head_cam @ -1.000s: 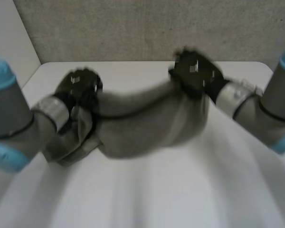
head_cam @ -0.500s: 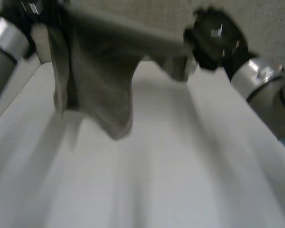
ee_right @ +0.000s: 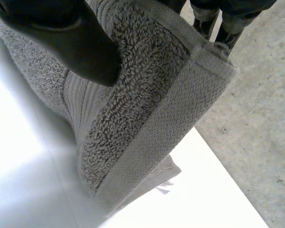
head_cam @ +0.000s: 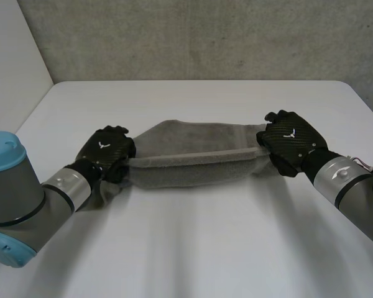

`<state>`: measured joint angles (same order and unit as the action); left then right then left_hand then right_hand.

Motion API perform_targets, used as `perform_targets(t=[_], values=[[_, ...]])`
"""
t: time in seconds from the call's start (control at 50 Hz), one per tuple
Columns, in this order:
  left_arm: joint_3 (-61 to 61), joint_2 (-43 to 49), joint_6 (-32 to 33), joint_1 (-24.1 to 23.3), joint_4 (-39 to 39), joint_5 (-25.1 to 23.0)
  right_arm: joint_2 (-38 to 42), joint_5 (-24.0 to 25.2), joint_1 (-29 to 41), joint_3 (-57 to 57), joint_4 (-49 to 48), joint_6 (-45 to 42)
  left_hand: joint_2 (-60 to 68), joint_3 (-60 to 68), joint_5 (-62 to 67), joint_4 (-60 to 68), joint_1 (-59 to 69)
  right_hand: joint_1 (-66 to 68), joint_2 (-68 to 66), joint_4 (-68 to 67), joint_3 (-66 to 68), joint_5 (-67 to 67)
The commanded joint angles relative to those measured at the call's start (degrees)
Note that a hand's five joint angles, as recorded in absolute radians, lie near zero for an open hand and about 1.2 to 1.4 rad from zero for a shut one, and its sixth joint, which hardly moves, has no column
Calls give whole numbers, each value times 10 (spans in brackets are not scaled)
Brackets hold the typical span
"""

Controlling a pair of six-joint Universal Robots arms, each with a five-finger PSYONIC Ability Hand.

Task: Fold the towel.

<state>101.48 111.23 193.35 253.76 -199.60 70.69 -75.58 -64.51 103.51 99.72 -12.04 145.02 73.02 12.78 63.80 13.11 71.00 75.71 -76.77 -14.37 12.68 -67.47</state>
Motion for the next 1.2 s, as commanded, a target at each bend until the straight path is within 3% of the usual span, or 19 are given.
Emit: perform_targets(t=[0.02, 0.14, 0.44, 0.58, 0.74, 0.84, 0.98, 1.06, 1.2], values=[[0, 6, -4, 1, -9, 54, -2, 7, -4, 3, 6, 13, -244, -28, -252, -31, -224, 43, -32, 44, -27, -25], [0, 21, -7, 0, -13, 104, -3, 9, -10, 3, 18, 17, -315, -28, -323, -31, -295, 43, -32, 44, -27, -25], [0, 36, -7, -12, -17, 128, -14, 11, -58, -3, 47, 17, -320, -28, -328, -31, -300, 43, -32, 44, -27, -25], [9, 39, -7, -12, -27, 146, -18, 17, -74, -7, 51, 18, -277, -28, -284, -31, -256, 43, -32, 44, -27, -25], [48, 19, -7, -12, -23, 142, -15, 18, -74, -4, 52, 18, -154, -28, -162, -31, -134, 43, -32, 44, -27, -25], [65, 8, -7, -11, -21, 139, -13, 18, -73, -3, 52, 18, -140, -28, -148, -31, -120, 43, -32, 44, -27, -25], [89, -5, -7, -12, -21, 138, -13, 17, -70, 0, 52, 17, -172, -28, -180, -31, -152, 43, -32, 44, -27, -25], [101, -29, -7, -12, -21, 138, -12, 18, -70, 0, 54, 17, -331, -28, -339, -31, -311, 43, -32, 44, -27, -25], [122, -65, -5, -5, -13, 131, -11, 19, -70, 0, 53, 17, -374, -28, -382, -31, -354, 43, -32, 44, -27, -25]])
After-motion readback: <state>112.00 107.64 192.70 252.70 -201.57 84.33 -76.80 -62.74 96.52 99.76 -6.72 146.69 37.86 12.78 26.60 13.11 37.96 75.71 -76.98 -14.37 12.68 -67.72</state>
